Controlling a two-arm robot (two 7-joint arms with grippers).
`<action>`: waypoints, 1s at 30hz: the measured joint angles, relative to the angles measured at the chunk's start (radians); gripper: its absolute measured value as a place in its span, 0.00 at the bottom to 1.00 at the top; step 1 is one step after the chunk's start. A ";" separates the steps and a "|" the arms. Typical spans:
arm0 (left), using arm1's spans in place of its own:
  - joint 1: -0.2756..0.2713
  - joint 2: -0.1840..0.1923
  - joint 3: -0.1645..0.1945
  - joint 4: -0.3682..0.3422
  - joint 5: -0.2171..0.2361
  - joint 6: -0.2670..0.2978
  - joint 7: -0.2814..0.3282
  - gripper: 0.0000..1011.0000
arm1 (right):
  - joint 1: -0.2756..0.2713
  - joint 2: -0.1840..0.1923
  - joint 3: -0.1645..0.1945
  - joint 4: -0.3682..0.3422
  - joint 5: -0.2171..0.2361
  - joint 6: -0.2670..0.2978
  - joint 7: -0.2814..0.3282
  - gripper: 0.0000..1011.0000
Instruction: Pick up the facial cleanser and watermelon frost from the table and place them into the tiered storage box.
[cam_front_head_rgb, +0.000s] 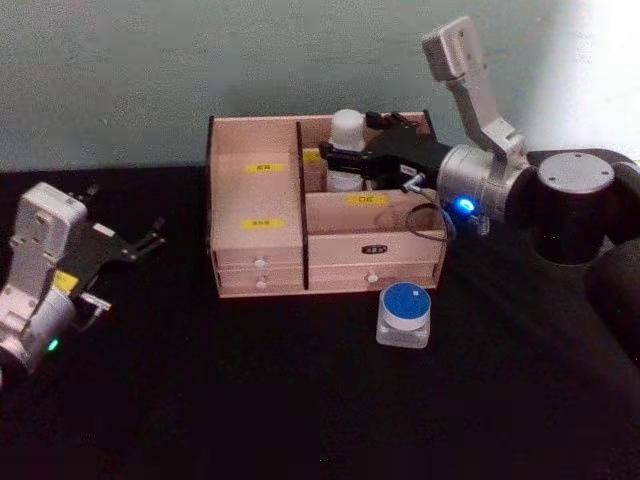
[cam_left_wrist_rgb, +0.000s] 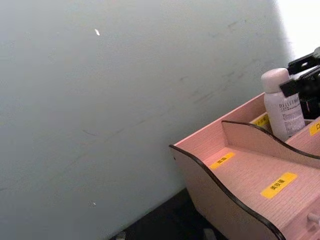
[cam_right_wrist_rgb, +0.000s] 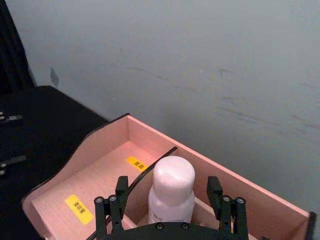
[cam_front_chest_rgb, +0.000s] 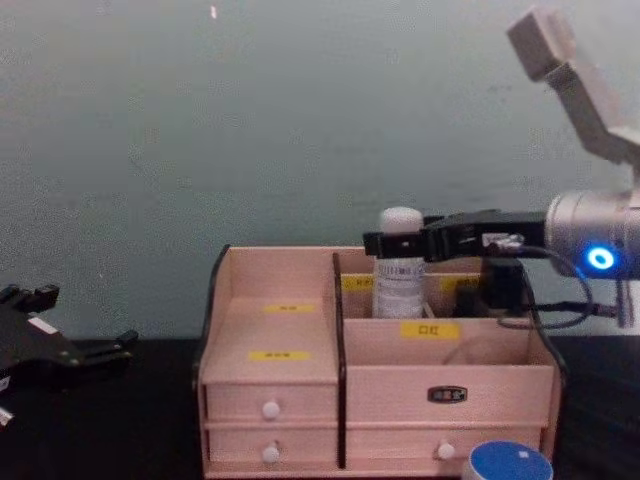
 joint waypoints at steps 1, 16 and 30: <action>0.000 0.000 0.000 0.000 0.000 0.000 0.000 0.99 | -0.011 0.008 0.004 -0.023 0.002 0.006 -0.003 0.99; 0.000 0.000 0.000 0.000 0.000 0.000 0.000 0.99 | -0.201 0.162 0.049 -0.336 0.062 0.063 0.008 0.99; 0.000 0.000 0.000 0.000 0.000 0.000 0.000 0.99 | -0.391 0.307 0.061 -0.494 0.111 0.081 0.009 0.99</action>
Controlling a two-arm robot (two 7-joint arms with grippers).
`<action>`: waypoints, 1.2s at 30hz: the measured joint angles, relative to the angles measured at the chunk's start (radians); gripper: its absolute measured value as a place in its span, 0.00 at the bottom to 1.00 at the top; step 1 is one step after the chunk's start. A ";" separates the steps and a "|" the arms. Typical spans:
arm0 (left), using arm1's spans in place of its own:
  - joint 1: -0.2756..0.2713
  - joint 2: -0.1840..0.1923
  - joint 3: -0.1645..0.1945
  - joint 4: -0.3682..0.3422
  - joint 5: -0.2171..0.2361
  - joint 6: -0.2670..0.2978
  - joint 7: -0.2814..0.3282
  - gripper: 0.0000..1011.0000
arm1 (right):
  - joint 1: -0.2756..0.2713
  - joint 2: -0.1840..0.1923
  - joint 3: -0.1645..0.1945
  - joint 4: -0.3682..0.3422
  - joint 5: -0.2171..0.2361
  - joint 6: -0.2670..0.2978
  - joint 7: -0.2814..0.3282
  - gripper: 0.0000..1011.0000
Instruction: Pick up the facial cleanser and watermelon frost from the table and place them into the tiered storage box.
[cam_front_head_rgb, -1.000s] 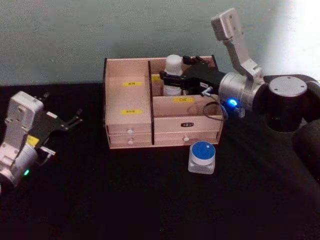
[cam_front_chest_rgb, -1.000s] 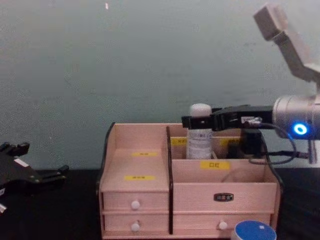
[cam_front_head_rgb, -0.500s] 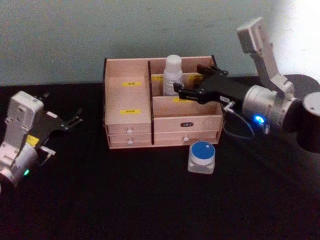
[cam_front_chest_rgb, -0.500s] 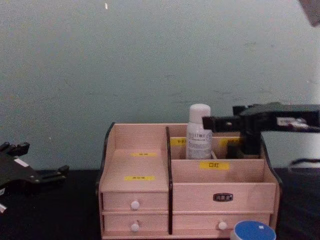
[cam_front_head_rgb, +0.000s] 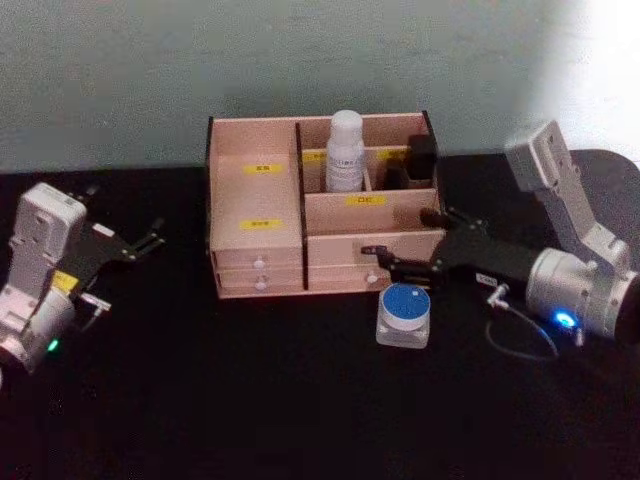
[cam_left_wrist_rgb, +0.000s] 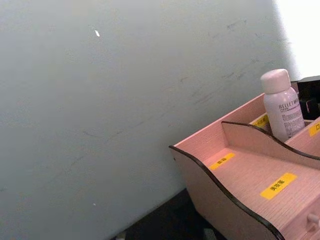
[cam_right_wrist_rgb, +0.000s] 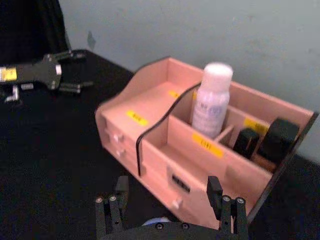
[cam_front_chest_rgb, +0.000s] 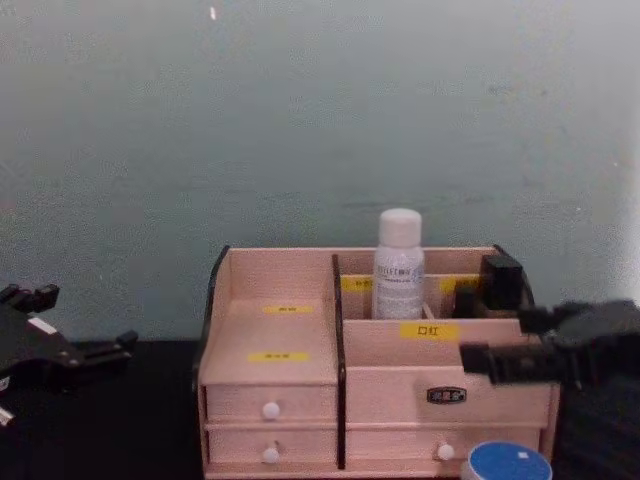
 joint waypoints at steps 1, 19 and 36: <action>0.000 0.000 0.000 0.000 0.000 0.000 0.000 0.99 | -0.006 0.004 -0.001 -0.002 0.001 0.000 0.000 0.99; 0.000 0.000 0.000 0.000 0.000 0.000 0.000 0.99 | -0.069 0.056 -0.029 -0.008 0.004 0.032 -0.004 0.99; 0.000 0.000 0.000 0.000 0.000 0.000 0.000 0.99 | -0.062 0.043 -0.047 0.028 -0.031 0.033 -0.013 0.99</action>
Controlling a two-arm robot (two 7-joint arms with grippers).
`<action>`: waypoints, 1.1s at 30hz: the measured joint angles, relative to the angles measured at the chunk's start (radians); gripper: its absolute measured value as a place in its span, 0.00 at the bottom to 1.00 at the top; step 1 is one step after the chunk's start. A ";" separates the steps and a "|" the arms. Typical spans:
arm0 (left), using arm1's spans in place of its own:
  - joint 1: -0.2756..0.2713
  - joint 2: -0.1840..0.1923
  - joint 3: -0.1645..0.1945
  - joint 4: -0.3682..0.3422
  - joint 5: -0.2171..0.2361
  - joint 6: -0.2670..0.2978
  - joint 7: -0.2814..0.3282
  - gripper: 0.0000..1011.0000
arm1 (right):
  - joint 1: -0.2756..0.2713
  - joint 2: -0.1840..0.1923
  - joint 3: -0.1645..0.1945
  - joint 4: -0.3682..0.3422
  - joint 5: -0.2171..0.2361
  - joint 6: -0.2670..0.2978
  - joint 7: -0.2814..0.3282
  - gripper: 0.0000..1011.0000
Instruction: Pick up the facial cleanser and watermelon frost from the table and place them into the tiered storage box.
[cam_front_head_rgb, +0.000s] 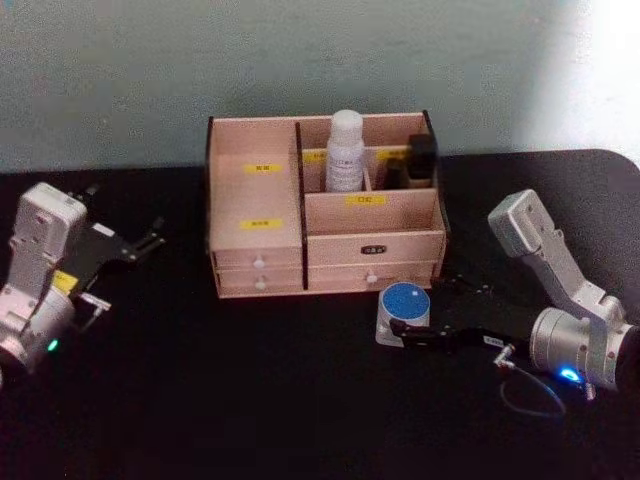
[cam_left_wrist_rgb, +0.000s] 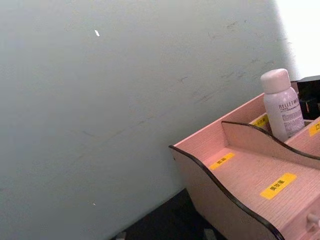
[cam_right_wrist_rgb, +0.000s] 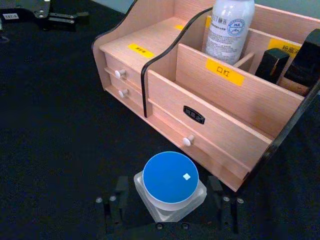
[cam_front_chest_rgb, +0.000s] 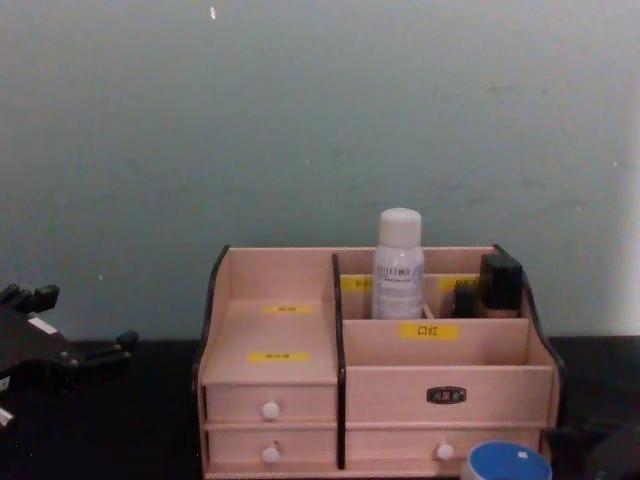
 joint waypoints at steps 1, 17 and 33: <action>0.000 0.000 0.000 0.000 0.000 0.000 0.000 0.99 | 0.001 -0.002 -0.001 0.002 -0.001 0.000 0.001 0.99; 0.000 0.000 0.000 0.000 0.000 0.000 0.000 0.99 | 0.027 -0.032 -0.013 0.043 -0.007 -0.001 0.016 0.99; 0.000 0.000 0.000 0.000 0.000 0.000 0.000 0.99 | 0.044 -0.047 -0.021 0.075 -0.017 0.001 0.020 0.99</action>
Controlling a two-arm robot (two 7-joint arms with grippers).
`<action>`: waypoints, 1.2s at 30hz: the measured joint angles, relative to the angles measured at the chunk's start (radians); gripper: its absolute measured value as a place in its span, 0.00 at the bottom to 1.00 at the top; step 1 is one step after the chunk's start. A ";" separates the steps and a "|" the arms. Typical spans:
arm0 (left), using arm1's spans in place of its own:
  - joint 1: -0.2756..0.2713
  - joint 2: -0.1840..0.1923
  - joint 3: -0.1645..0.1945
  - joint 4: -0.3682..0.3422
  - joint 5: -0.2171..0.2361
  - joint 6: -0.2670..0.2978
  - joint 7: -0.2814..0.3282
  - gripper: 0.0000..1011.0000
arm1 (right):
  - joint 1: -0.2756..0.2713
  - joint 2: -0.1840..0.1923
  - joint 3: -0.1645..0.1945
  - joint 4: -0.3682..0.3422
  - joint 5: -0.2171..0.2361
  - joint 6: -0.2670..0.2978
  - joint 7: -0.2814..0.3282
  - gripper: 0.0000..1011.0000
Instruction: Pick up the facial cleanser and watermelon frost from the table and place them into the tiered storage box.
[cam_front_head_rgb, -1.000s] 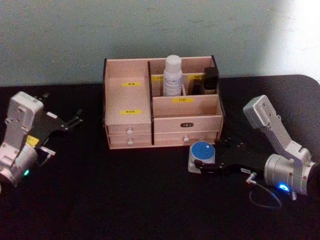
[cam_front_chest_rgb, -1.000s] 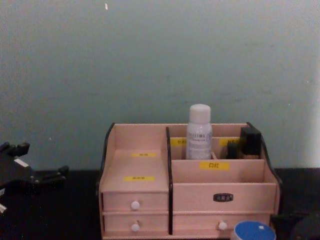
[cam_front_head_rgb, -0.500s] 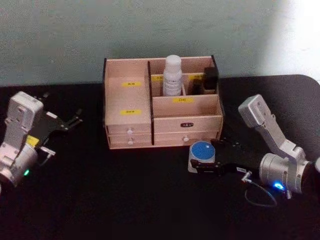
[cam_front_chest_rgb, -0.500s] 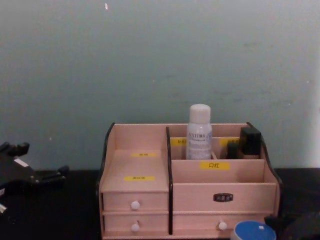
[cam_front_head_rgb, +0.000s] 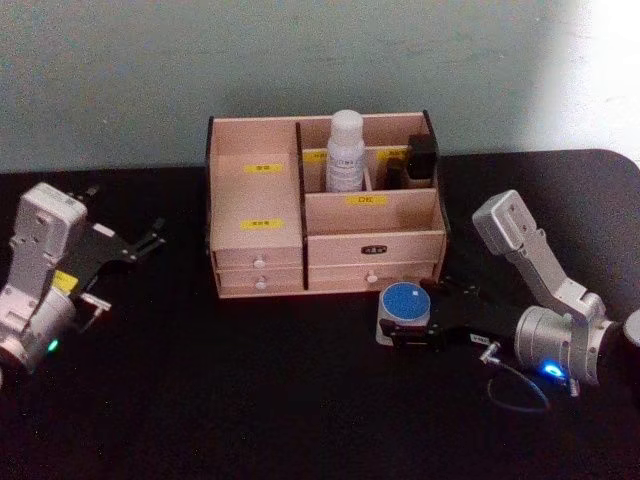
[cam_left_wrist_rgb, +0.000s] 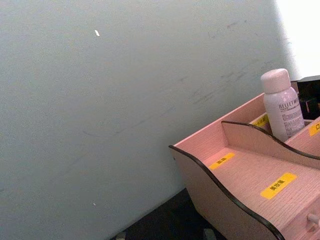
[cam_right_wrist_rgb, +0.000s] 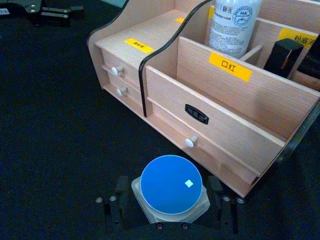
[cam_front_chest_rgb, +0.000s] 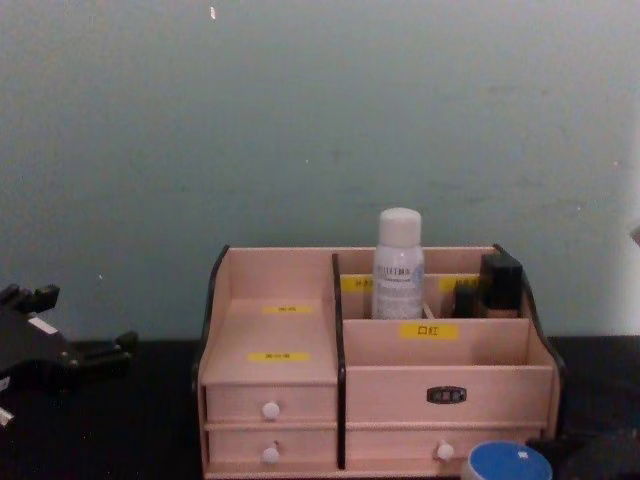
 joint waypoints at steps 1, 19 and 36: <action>0.000 0.000 0.000 0.000 0.000 0.000 0.000 0.99 | 0.000 0.000 0.000 0.000 0.000 0.000 0.000 0.99; 0.000 0.000 0.000 0.000 0.000 0.000 0.000 0.99 | 0.000 0.001 0.000 -0.001 0.000 0.001 0.000 0.83; 0.000 0.000 0.000 0.000 0.000 0.000 0.000 0.99 | -0.002 0.001 0.002 -0.002 0.002 0.001 0.000 0.72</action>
